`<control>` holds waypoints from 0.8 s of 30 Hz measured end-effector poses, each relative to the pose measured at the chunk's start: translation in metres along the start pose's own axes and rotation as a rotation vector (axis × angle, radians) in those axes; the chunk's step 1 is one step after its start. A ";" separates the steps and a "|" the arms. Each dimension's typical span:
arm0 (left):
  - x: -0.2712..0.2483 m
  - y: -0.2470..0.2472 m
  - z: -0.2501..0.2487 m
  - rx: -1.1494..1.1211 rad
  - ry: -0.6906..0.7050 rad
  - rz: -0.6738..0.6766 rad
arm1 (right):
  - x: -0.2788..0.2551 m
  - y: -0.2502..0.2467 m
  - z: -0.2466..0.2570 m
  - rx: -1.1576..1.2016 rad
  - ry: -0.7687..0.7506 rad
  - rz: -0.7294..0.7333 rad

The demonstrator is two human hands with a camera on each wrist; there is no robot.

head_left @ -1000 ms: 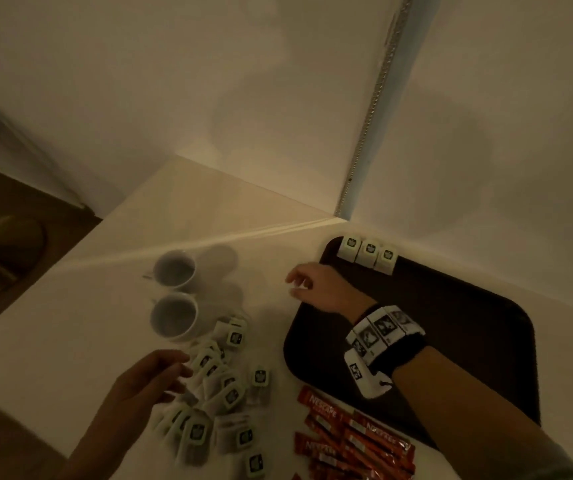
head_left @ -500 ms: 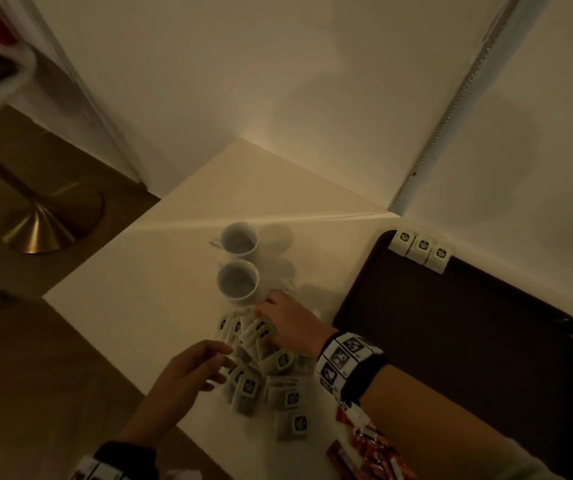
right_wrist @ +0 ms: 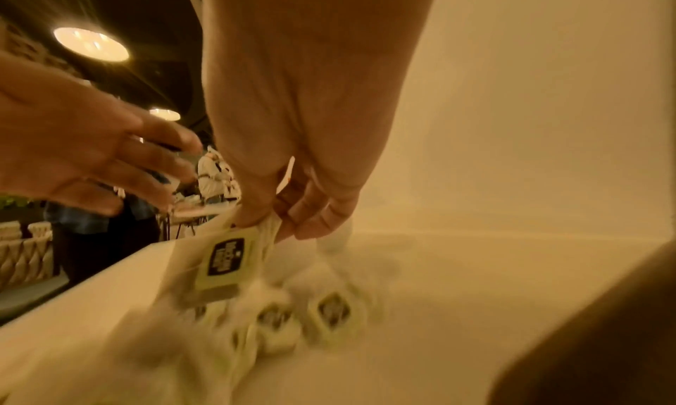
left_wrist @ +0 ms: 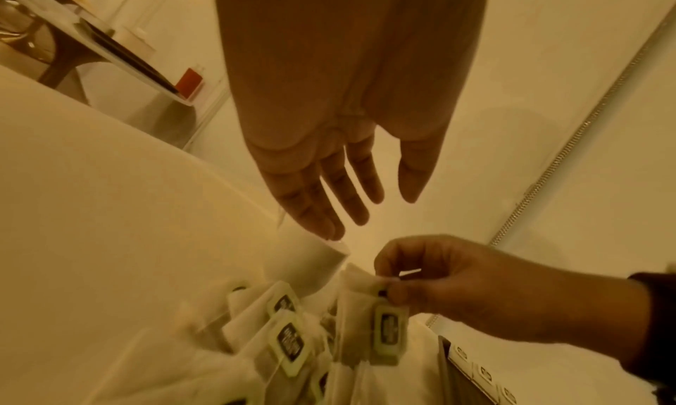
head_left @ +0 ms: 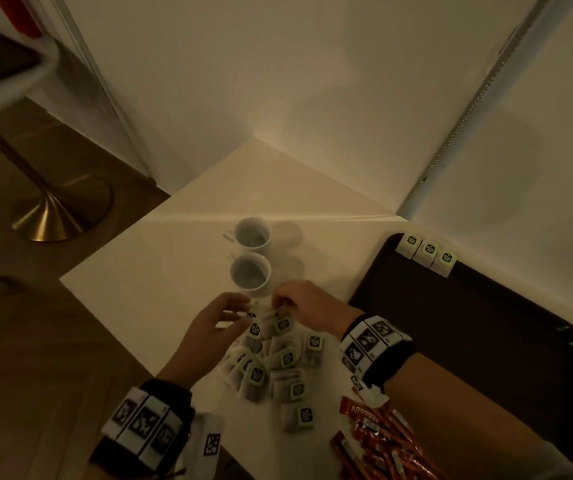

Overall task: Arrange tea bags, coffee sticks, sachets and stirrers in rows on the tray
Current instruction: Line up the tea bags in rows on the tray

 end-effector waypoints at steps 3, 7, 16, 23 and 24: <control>0.017 0.011 -0.009 0.002 0.015 0.064 | -0.010 -0.027 0.021 0.017 -0.083 -0.019; 0.040 0.026 -0.038 -0.025 0.047 0.293 | -0.027 -0.057 0.054 -0.095 -0.153 0.049; 0.056 0.077 -0.093 -0.370 -0.110 0.638 | -0.059 -0.130 0.070 0.058 -0.231 -0.122; 0.088 0.092 -0.113 -0.475 0.008 0.242 | -0.085 -0.173 0.013 0.244 0.013 -0.363; 0.090 0.095 -0.115 -0.520 0.014 0.213 | -0.089 -0.179 0.009 0.256 0.029 -0.391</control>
Point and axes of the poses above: each hand's wrist, its own x-axis towards the middle knuckle, its own y-axis out of the palm, z = x × y, the point moved 8 cm from there along x, towards the middle knuckle, and after that the axes turned 15 degrees about y, right-handed, at the moved point
